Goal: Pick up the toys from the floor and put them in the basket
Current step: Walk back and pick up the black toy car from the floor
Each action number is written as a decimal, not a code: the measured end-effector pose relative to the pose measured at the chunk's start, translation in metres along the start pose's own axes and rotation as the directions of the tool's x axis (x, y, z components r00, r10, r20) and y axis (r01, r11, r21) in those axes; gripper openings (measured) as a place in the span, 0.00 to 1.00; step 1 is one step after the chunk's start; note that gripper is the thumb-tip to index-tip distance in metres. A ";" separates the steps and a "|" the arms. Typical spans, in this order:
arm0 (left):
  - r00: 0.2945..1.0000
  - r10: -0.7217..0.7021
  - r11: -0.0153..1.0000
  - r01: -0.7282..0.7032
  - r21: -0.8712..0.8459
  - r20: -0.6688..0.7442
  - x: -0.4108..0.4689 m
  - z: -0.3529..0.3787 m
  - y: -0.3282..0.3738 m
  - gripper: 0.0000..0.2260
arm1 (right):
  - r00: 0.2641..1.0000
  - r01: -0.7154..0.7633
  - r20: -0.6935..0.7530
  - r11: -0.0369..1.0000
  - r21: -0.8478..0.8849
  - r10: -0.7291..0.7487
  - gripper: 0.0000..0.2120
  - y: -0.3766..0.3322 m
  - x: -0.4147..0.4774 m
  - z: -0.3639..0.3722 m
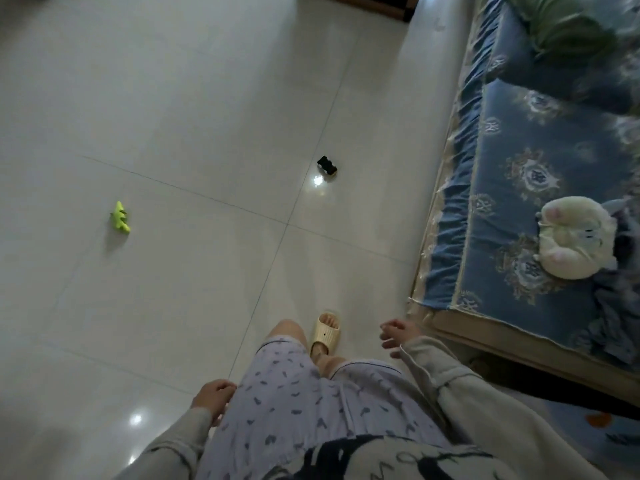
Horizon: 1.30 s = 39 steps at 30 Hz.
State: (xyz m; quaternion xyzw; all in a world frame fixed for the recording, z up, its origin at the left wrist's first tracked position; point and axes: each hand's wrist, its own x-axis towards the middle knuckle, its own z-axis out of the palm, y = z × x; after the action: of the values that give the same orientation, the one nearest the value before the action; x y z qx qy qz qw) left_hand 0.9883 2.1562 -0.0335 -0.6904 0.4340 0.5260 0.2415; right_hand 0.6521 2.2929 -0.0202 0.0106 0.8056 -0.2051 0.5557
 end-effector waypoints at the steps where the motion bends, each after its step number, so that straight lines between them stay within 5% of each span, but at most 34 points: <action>1: 1.000 -0.001 1.000 0.002 0.010 -0.003 0.002 -0.003 0.013 0.08 | 1.000 0.011 0.010 1.000 0.002 -0.011 0.03 -0.016 0.005 -0.006; 9: 1.000 0.008 0.996 -0.006 -0.091 0.025 0.048 -0.044 0.147 0.05 | 0.999 0.038 0.018 0.998 -0.051 -0.037 0.10 -0.117 0.053 -0.039; 18: 0.992 0.124 0.989 -0.126 0.082 0.020 0.094 -0.126 0.353 0.07 | 0.968 -0.194 -0.145 0.978 0.074 0.203 0.06 -0.182 0.110 -0.053; 26: 0.960 0.272 0.948 -0.280 0.150 0.070 0.109 -0.181 0.510 0.10 | 0.963 -0.262 -0.091 0.960 -0.099 0.254 0.12 -0.248 0.136 -0.056; 33: 0.962 0.266 0.952 -0.272 0.141 0.065 0.134 -0.196 0.556 0.05 | 0.978 -0.203 -0.053 0.977 -0.067 0.200 0.15 -0.317 0.174 -0.069; 39: 0.997 0.079 0.984 -0.080 0.159 0.018 0.145 -0.188 0.527 0.05 | 0.996 -0.088 -0.006 0.992 -0.093 0.088 0.14 -0.399 0.210 -0.099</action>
State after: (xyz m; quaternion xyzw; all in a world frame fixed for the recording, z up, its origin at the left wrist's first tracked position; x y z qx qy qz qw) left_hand 0.6464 1.6907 -0.0422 -0.6477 0.5006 0.5028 0.2776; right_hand 0.3855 1.9168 -0.0524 0.0205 0.8137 -0.1427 0.5632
